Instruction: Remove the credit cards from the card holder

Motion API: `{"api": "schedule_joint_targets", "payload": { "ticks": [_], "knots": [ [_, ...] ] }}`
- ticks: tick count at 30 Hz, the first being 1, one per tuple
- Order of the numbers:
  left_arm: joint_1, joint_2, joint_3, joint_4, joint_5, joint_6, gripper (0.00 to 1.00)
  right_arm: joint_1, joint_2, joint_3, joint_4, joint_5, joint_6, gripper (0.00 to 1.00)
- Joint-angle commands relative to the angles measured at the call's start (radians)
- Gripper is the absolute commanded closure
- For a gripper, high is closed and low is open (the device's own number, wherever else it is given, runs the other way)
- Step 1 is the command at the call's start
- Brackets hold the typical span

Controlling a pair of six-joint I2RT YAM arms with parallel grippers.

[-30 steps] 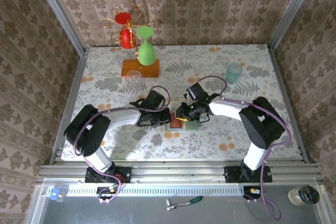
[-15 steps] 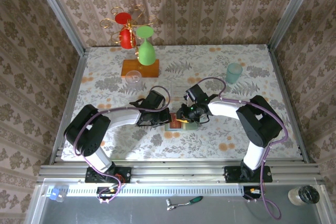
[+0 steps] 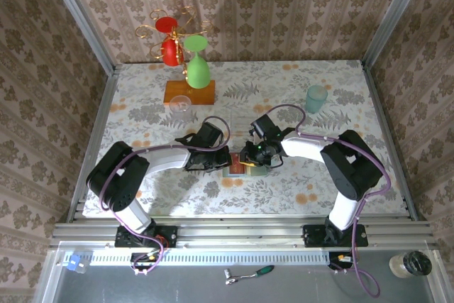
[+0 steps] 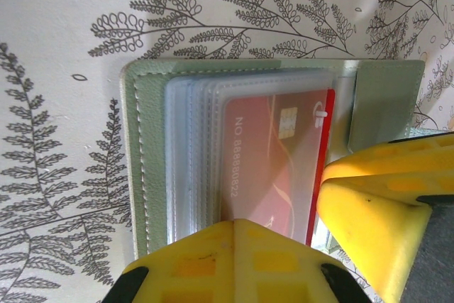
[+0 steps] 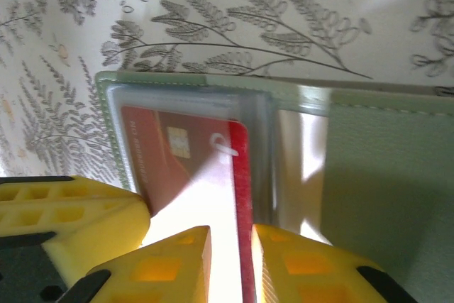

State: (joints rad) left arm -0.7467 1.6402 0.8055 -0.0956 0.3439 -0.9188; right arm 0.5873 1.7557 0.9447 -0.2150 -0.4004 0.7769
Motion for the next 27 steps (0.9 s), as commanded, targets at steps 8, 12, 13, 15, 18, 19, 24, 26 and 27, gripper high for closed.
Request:
{"api": "schedule_joint_targets", "payload": {
  "ticks": [8,12,13,15,18,19,24,26,27],
  "knots": [
    [-0.007,-0.044,0.004,-0.044,-0.017,0.016,0.94,0.003,-0.051,-0.011,-0.045,0.036,-0.027,0.77],
    [-0.008,-0.062,0.028,-0.074,-0.034,0.03,0.94,0.003,-0.069,-0.017,-0.032,0.032,-0.032,0.77],
    [-0.007,-0.06,0.033,-0.088,-0.043,0.036,0.95,0.003,-0.07,-0.019,-0.025,0.028,-0.035,0.77],
    [-0.007,-0.053,0.039,-0.103,-0.052,0.044,0.96,0.004,-0.072,-0.021,-0.017,0.025,-0.039,0.77],
    [-0.006,-0.035,0.04,-0.096,-0.046,0.043,0.98,0.003,-0.064,-0.021,-0.006,0.013,-0.042,0.77],
    [-0.007,-0.028,0.038,-0.088,-0.043,0.041,0.98,0.003,-0.061,-0.022,-0.001,0.008,-0.042,0.77],
    [-0.007,-0.007,0.028,-0.06,-0.031,0.032,1.0,0.003,-0.047,-0.028,0.028,-0.018,-0.039,0.77],
    [-0.005,0.003,0.023,-0.054,-0.022,0.031,1.0,0.004,-0.037,-0.028,0.039,-0.031,-0.036,0.77],
    [-0.006,0.005,0.02,-0.053,-0.022,0.028,1.0,0.003,-0.031,-0.028,0.042,-0.038,-0.034,0.77]
  ]
}}
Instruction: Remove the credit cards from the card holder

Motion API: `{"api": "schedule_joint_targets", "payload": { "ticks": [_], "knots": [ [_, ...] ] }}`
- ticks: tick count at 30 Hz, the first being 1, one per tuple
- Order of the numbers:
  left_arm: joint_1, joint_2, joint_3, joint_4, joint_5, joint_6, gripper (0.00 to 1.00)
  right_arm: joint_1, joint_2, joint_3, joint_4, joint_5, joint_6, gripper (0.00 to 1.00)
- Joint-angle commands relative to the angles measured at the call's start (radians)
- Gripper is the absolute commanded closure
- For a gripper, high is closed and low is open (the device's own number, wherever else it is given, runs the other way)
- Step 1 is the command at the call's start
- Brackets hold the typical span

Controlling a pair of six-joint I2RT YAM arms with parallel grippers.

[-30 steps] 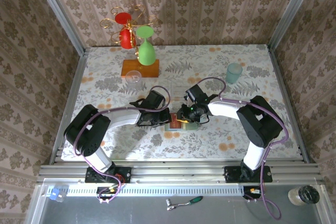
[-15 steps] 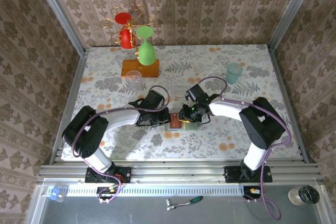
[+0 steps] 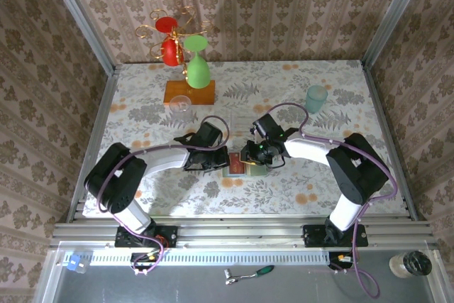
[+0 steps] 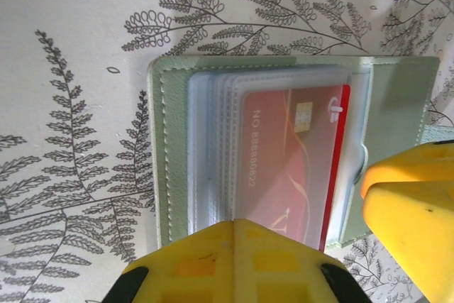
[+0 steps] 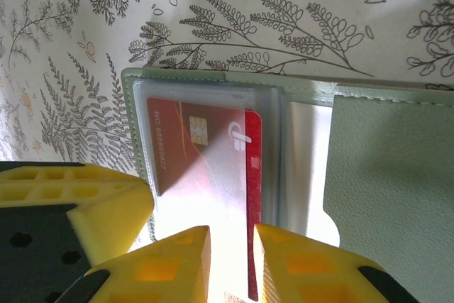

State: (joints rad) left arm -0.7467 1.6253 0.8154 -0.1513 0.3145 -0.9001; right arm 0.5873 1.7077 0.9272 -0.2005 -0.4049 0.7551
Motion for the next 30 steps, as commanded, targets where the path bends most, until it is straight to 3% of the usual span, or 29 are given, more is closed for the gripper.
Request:
{"api": "schedule_joint_targets", "payload": {
  "ticks": [1,19,30],
  "knots": [
    [-0.006,0.023,0.007,0.002,0.008,0.009,1.0,0.004,0.022,-0.01,0.031,-0.039,-0.012,0.77],
    [-0.006,0.026,-0.003,-0.014,0.002,0.004,1.0,0.011,0.068,-0.01,0.056,-0.068,-0.008,0.79],
    [-0.006,0.025,-0.004,-0.02,0.0,0.006,1.0,0.014,0.04,0.01,-0.056,0.041,-0.043,0.79]
  ]
}}
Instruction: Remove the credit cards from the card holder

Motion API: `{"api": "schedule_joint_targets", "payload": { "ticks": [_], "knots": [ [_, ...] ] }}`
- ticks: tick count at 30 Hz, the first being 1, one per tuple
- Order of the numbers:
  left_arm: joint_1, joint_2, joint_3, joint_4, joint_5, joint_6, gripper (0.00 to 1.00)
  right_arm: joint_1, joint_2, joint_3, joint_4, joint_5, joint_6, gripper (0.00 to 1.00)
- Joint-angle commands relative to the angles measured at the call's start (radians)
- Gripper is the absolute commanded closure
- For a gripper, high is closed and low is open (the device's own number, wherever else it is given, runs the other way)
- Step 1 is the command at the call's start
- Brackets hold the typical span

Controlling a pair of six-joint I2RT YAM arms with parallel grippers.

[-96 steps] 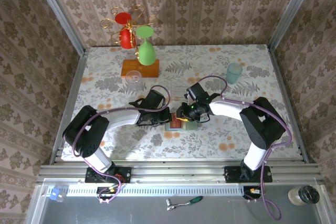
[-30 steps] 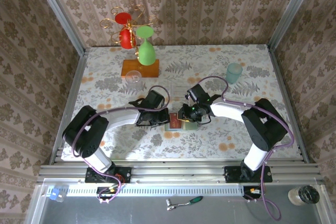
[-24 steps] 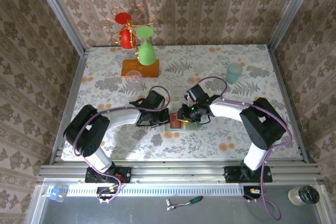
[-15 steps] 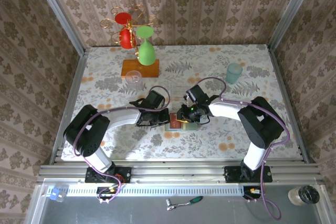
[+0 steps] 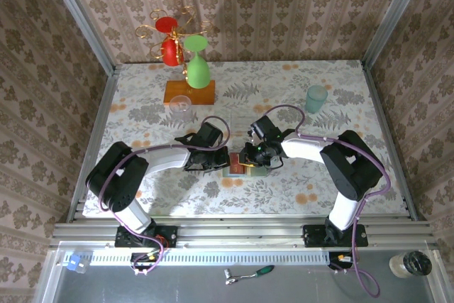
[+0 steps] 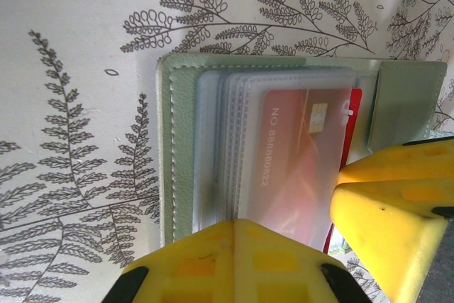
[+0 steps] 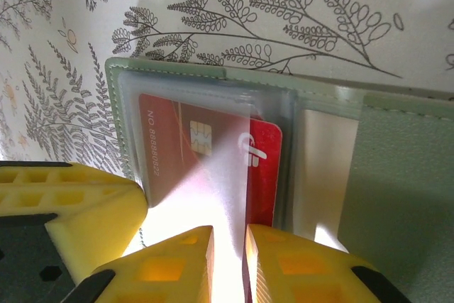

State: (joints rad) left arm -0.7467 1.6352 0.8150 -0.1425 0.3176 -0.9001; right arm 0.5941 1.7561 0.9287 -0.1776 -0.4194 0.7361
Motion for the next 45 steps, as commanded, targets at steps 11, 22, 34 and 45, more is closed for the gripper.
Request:
{"api": "schedule_joint_targets", "payload": {
  "ticks": [11,22,34,45],
  "knots": [
    [-0.006,0.011,0.003,-0.038,-0.002,0.008,1.0,0.009,-0.043,0.027,-0.107,0.074,-0.043,0.79],
    [-0.006,0.0,0.004,-0.044,0.0,0.01,1.0,0.009,-0.049,0.032,-0.116,0.083,-0.061,0.79],
    [-0.006,-0.019,0.001,-0.046,-0.006,0.009,1.0,0.009,-0.016,0.064,-0.126,0.094,-0.087,0.79],
    [-0.008,-0.055,0.033,-0.059,-0.015,0.023,1.0,0.008,-0.071,0.058,-0.137,0.092,-0.094,0.78]
  ]
}}
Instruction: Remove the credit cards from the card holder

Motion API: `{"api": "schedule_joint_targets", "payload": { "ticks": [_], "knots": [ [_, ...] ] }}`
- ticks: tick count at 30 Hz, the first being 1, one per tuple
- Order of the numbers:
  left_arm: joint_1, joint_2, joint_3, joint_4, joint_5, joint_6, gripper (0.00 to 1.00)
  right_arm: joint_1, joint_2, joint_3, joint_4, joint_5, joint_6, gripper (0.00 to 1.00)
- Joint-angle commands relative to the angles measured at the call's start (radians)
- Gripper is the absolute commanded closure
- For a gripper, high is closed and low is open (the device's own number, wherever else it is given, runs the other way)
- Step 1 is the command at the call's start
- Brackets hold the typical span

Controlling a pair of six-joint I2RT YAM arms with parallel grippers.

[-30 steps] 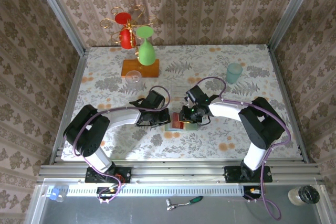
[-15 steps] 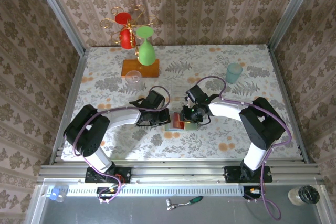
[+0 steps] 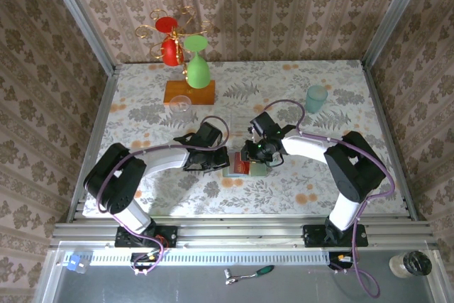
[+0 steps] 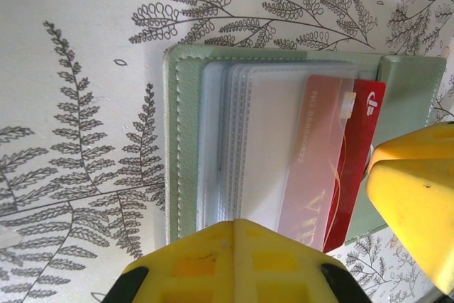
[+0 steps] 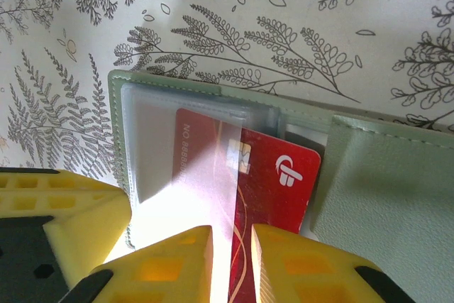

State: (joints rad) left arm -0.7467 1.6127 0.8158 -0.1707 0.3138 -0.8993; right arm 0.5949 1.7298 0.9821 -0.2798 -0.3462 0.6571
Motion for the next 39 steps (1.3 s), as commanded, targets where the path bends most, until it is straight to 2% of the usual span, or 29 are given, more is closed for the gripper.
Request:
{"api": "schedule_joint_targets", "payload": {
  "ticks": [1,5,11,25,39],
  "knots": [
    [-0.009,-0.032,0.041,-0.035,-0.009,0.027,1.0,0.006,-0.053,-0.003,-0.032,0.018,-0.016,0.78],
    [-0.021,-0.018,0.077,-0.04,0.004,0.044,1.0,0.005,-0.079,-0.03,-0.03,0.022,-0.005,0.74],
    [-0.035,0.036,0.107,-0.038,0.02,0.053,1.0,0.002,-0.1,-0.085,0.036,0.006,0.038,0.74],
    [-0.04,0.07,0.079,-0.025,0.001,0.051,1.0,-0.019,-0.093,-0.138,0.087,-0.007,0.07,0.73],
    [-0.039,0.081,0.07,-0.042,0.009,0.054,1.0,-0.056,-0.055,-0.16,0.156,-0.083,0.081,0.73]
  ]
}}
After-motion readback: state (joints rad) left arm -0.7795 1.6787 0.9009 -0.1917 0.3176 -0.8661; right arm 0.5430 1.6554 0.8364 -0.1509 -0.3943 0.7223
